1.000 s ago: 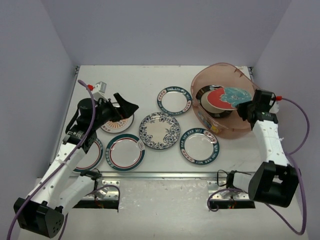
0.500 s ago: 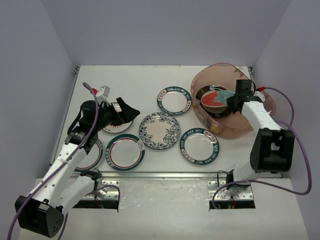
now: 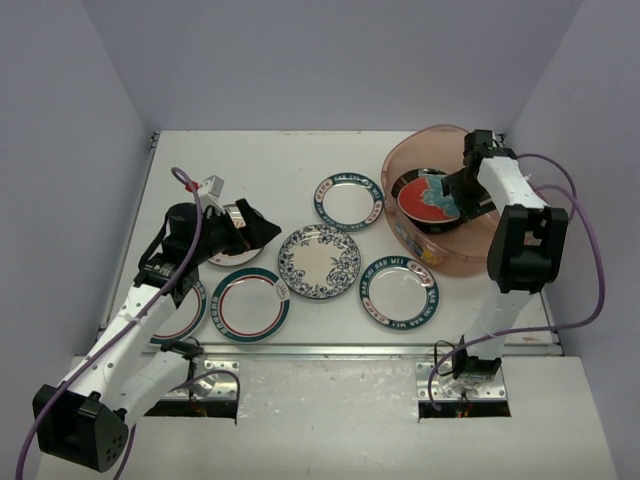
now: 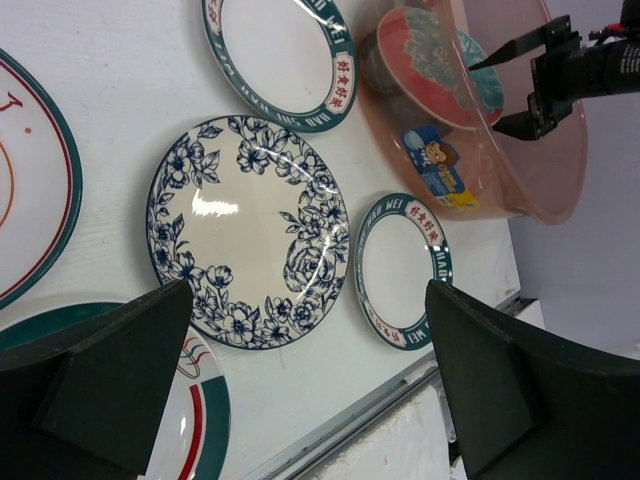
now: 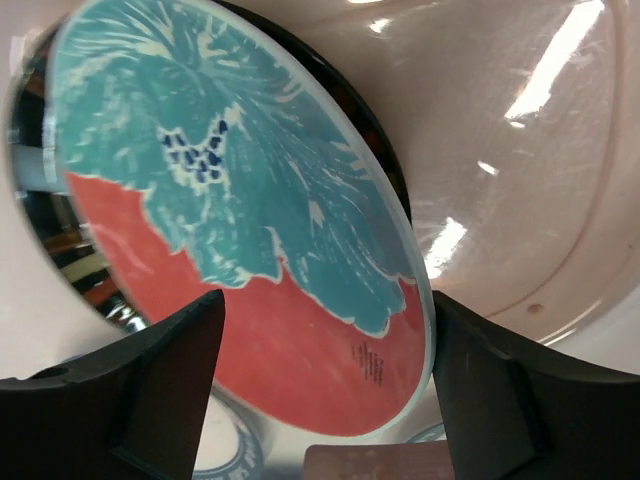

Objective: Place the plates into the plastic bin on the countertop

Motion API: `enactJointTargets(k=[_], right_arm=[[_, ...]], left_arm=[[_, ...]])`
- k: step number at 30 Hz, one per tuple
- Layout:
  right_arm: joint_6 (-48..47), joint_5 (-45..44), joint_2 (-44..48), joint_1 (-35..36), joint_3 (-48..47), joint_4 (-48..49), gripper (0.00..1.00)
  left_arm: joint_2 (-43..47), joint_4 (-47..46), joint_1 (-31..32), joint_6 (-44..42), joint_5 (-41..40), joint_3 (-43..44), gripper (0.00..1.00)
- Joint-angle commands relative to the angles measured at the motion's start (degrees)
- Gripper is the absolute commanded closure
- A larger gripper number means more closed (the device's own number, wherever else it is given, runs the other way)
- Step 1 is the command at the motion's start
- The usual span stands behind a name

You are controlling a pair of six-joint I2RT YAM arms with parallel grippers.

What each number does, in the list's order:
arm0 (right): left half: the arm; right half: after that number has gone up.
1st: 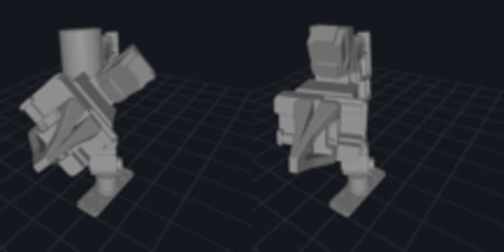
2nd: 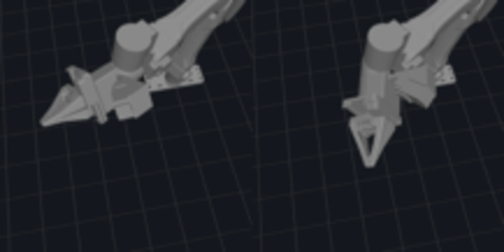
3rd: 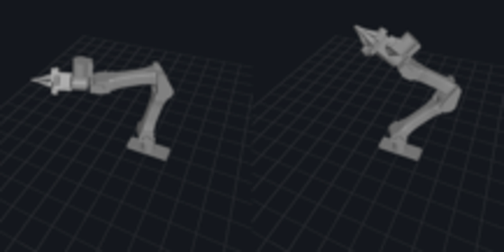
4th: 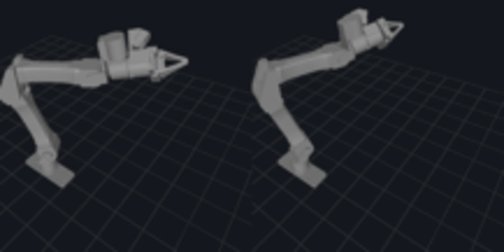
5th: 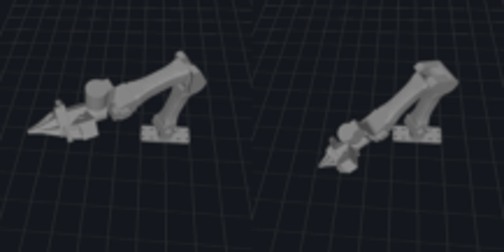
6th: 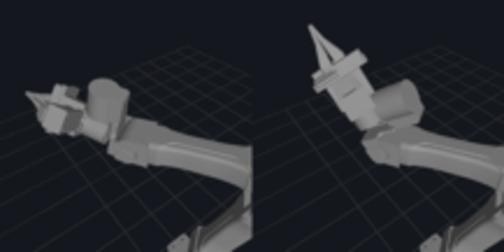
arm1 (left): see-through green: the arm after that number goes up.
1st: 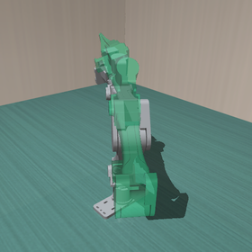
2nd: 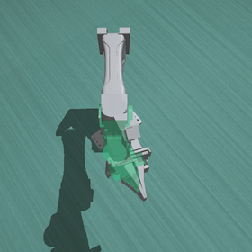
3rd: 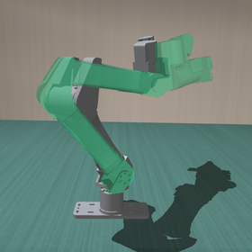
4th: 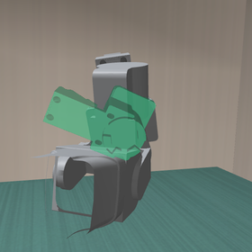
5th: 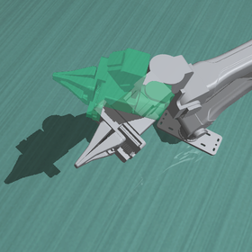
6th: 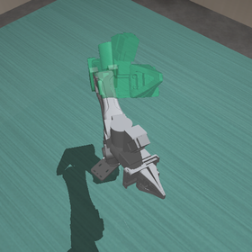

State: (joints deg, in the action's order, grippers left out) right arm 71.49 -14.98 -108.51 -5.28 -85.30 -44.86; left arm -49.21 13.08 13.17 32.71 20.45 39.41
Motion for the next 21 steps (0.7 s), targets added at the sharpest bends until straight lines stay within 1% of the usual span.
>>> enactJointTargets(k=[1,5,10,12,14,15,16,18,21], right_arm=[[0.53,-0.40,-3.84,0.36,-9.17,-13.39,0.11],[-0.98,-0.33,-5.74,0.61,-15.02,-21.36,0.08],[-6.10,2.57,-3.87,0.97,-12.61,-16.84,0.07],[-7.41,3.83,-3.16,1.14,-13.01,-17.39,0.07],[-9.94,4.29,0.06,2.27,-11.63,-14.58,0.07],[-11.76,5.59,1.90,3.08,-9.60,-11.13,0.07],[-13.70,6.76,4.71,4.26,-7.31,-7.22,0.07],[-15.68,6.64,12.28,6.58,-4.98,-2.63,0.07],[-18.95,1.80,19.09,8.91,-4.75,-0.73,0.07]], left_arm=[[-0.88,-2.53,0.10,-1.86,0.38,0.32,0.00],[-3.94,-1.75,0.10,-2.83,0.21,1.27,0.00],[-6.16,-2.36,0.10,-2.90,-0.06,1.62,0.00],[-7.23,-2.44,0.18,-3.33,-0.38,2.13,0.00],[-8.57,-2.44,0.19,-4.18,-0.36,2.94,0.00],[-9.66,-2.16,0.19,-4.70,-0.24,3.66,0.00],[-11.04,-1.63,0.19,-5.44,-0.10,4.62,0.00],[-13.43,-0.64,0.19,-7.40,0.11,6.31,0.00],[-17.93,1.24,0.19,-8.19,-2.05,8.49,0.00]])
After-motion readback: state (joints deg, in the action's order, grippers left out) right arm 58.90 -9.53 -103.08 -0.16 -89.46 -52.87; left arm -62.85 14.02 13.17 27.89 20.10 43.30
